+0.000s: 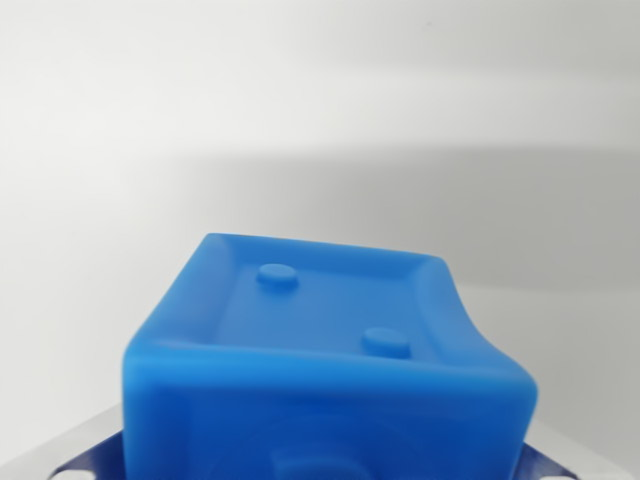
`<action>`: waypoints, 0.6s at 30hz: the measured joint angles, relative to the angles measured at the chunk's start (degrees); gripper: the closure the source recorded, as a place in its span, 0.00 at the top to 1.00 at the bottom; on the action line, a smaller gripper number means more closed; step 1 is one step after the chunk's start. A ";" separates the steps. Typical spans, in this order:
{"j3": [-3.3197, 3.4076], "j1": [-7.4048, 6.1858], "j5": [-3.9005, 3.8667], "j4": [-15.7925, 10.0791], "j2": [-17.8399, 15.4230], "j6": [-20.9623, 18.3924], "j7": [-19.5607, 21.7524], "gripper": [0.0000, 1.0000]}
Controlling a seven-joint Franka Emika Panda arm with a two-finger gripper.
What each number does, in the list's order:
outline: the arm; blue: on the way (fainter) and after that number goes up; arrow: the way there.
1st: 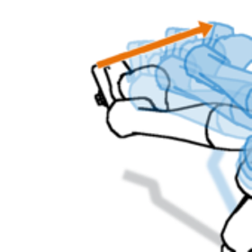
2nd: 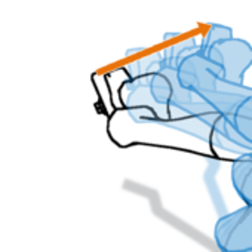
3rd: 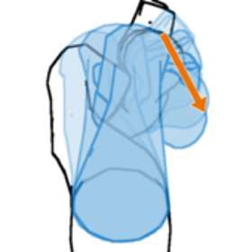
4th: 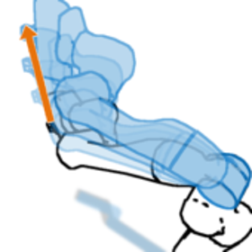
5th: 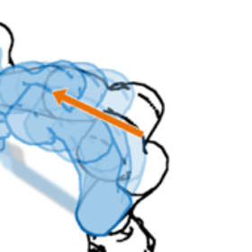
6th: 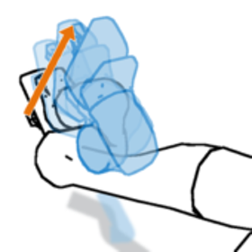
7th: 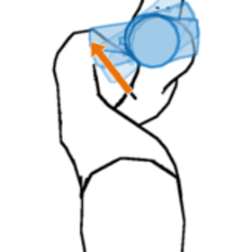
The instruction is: Stack cube
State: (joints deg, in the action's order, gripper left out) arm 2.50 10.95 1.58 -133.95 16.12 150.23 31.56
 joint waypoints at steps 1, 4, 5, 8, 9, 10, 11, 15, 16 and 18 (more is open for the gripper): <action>-0.02 0.00 -0.03 -0.40 -0.45 -0.05 -0.69 0.00; -0.06 0.00 -0.13 -1.40 -1.62 -0.24 -2.49 0.00; -0.07 0.00 -0.18 -1.71 -1.98 -0.30 -3.05 0.00; -0.12 0.00 -0.28 -2.60 -3.02 -0.44 -4.64 0.00; -0.14 0.00 -0.32 -2.99 -3.47 -0.52 -5.29 0.00; -0.15 0.00 -0.36 -3.33 -3.88 -0.58 -5.92 0.00; -0.17 0.00 -0.41 -3.64 -4.29 -0.64 -6.49 0.00; -0.24 0.00 -0.55 -4.76 -5.67 -0.92 -8.55 0.00; -0.26 0.00 -0.60 -5.07 -6.06 -1.00 -9.20 0.00; -0.29 0.00 -0.68 -5.73 -6.86 -1.15 -10.35 0.00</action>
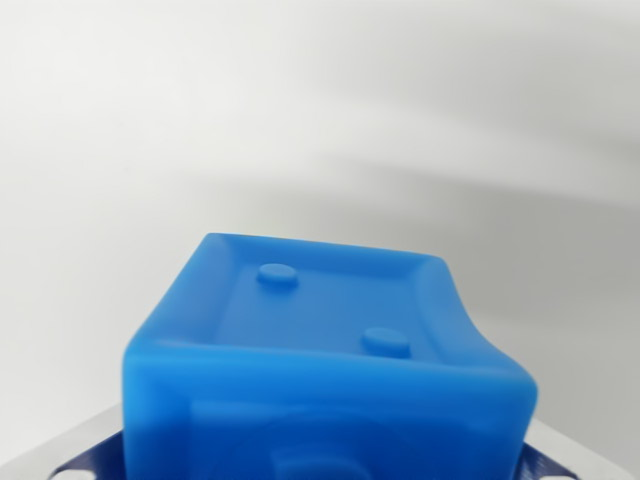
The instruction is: Stack cube
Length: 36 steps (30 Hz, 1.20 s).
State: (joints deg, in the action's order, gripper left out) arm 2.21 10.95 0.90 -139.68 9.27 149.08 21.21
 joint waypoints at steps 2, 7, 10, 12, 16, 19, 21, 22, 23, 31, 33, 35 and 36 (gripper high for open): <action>-0.04 0.00 -0.07 -0.63 -0.80 -0.19 -1.21 0.00; -0.13 0.00 -0.20 -1.99 -2.59 -0.59 -3.81 0.00; -0.19 0.00 -0.29 -2.87 -3.74 -0.82 -5.53 0.00; -0.22 0.00 -0.35 -3.35 -4.36 -0.98 -6.47 0.00; -0.28 -0.02 -0.44 -4.55 -6.06 -1.48 -8.82 0.00; -0.31 -0.04 -0.48 -5.21 -7.06 -1.78 -10.25 0.00; -0.33 -0.06 -0.51 -5.74 -7.82 -2.03 -11.34 0.00; -0.34 -0.08 -0.54 -6.02 -8.19 -2.13 -11.87 0.00; -0.34 -0.10 -0.56 -6.27 -8.55 -2.27 -12.46 0.00; -0.34 -0.34 -0.72 -8.18 -11.50 -3.26 -16.49 0.00; -0.34 -0.38 -0.74 -8.57 -12.08 -3.39 -17.17 0.00; -0.34 -0.40 -0.75 -8.78 -11.88 -3.03 -17.36 0.00; -0.34 -0.41 -0.75 -8.82 -11.43 -2.60 -17.41 0.00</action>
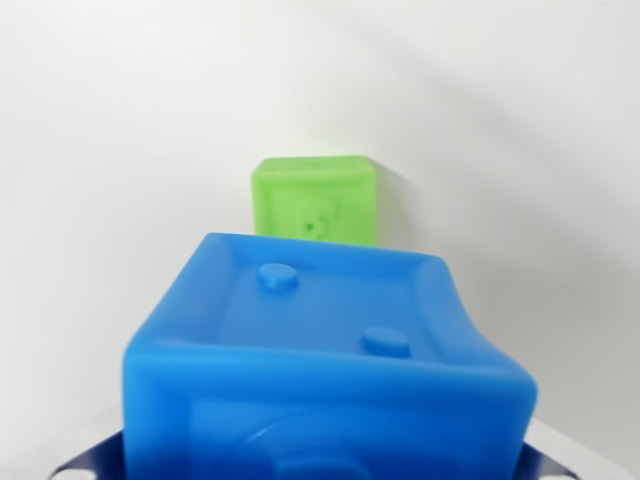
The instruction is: Stack cube
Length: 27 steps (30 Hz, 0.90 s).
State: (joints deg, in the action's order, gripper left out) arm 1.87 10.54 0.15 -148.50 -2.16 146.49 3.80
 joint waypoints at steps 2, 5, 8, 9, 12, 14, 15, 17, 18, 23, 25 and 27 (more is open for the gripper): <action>0.00 0.00 0.00 -0.06 1.37 1.15 -0.06 0.00; 0.00 -0.01 0.00 -0.13 3.16 2.72 -0.12 0.00; 0.00 -0.01 0.00 -0.22 4.47 4.08 -0.17 0.00; 0.00 -0.01 0.00 -0.26 4.84 4.57 -0.18 0.00; 0.00 -0.02 0.01 -0.32 6.00 5.89 -0.25 0.00; 0.00 -0.02 0.03 -0.33 6.89 6.82 -0.29 0.00; 0.00 -0.02 0.04 -0.33 7.13 7.04 -0.30 0.00; 0.00 -0.02 0.08 -0.33 8.08 7.93 -0.35 0.00; 0.00 -0.02 0.10 -0.33 8.56 8.39 -0.37 0.00; 0.00 -0.02 0.25 -0.32 10.50 10.29 -0.50 0.00; -0.02 -0.02 0.30 -0.31 11.28 11.09 -0.55 0.00; -0.04 -0.02 0.35 -0.28 11.98 11.76 -0.59 0.00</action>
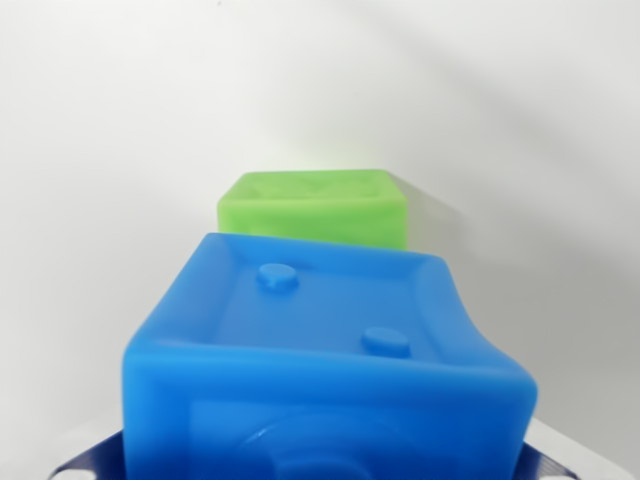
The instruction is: Stack cube
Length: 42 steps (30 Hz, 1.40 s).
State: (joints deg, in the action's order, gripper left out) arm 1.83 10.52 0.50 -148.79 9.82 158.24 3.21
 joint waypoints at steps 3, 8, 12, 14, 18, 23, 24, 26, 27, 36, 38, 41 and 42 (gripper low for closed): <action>-0.03 0.00 0.05 0.07 0.81 0.71 -0.04 0.00; -0.09 0.00 0.16 0.19 2.27 2.10 -0.12 0.00; -0.13 0.01 0.23 0.27 3.08 2.78 -0.16 0.00; -0.15 0.03 0.26 0.32 3.48 3.14 -0.19 0.00; -0.19 0.05 0.29 0.40 4.10 3.74 -0.23 0.00; -0.22 0.09 0.31 0.47 4.53 4.08 -0.24 0.00; -0.23 0.10 0.31 0.48 4.60 4.13 -0.25 0.00; -0.25 0.12 0.31 0.49 4.67 4.18 -0.25 1.00; -0.25 0.12 0.31 0.49 4.67 4.18 -0.25 1.00; -0.26 0.13 0.31 0.51 4.66 4.20 -0.26 1.00; -0.26 0.13 0.31 0.52 4.66 4.20 -0.26 1.00; -0.26 0.13 0.31 0.52 4.66 4.20 -0.26 1.00; -0.26 0.13 0.31 0.52 4.66 4.21 -0.26 1.00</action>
State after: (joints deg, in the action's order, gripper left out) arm 1.56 10.65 0.81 -148.26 14.48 162.45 2.95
